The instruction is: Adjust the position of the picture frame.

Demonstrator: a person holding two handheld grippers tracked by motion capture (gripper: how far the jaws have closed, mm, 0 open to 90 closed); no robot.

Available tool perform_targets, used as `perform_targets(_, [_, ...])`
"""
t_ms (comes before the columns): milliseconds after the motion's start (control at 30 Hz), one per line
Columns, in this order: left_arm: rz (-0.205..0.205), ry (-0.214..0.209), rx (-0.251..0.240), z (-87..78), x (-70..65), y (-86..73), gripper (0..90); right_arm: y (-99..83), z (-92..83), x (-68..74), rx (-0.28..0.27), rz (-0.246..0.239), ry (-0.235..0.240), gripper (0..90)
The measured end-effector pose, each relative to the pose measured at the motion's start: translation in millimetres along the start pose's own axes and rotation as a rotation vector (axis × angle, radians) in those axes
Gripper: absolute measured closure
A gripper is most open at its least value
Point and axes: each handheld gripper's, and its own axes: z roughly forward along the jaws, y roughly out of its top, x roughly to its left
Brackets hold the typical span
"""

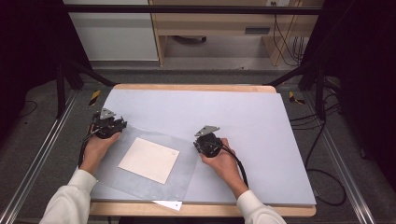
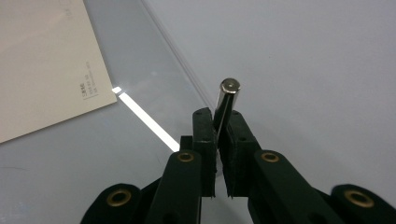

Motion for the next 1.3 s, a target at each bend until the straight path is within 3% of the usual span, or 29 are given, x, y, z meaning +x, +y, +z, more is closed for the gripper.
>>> perform_targets(633, [-0.042, 0.035, 0.03, 9.2, -4.9, 2.9, 76.1, 0.1, -0.8, -0.4, 0.004, 0.002, 0.002, 85.1])
perform_targets(800, [-0.058, 0.068, 0.053, 11.5, -8.0, 4.8, 80.1, 0.1, -0.9, -0.5, 0.004, 0.005, 0.004, 85.1])
perform_targets(900, [-0.091, 0.067, 0.043, 11.7, -7.9, 5.1, 81.2, 0.1, -1.0, -0.4, 0.004, 0.005, 0.003, 85.1])
perform_targets(1033, [-0.088, 0.086, 0.043, 12.3, -10.8, 5.8, 82.2, 0.2, -1.1, -0.4, 0.005, 0.006, 0.002, 85.1])
perform_targets(1300, [-0.099, 0.076, 0.036, 13.3, -9.5, 4.4, 83.1, 0.0, -1.3, -0.2, 0.002, 0.009, 0.0, 85.0])
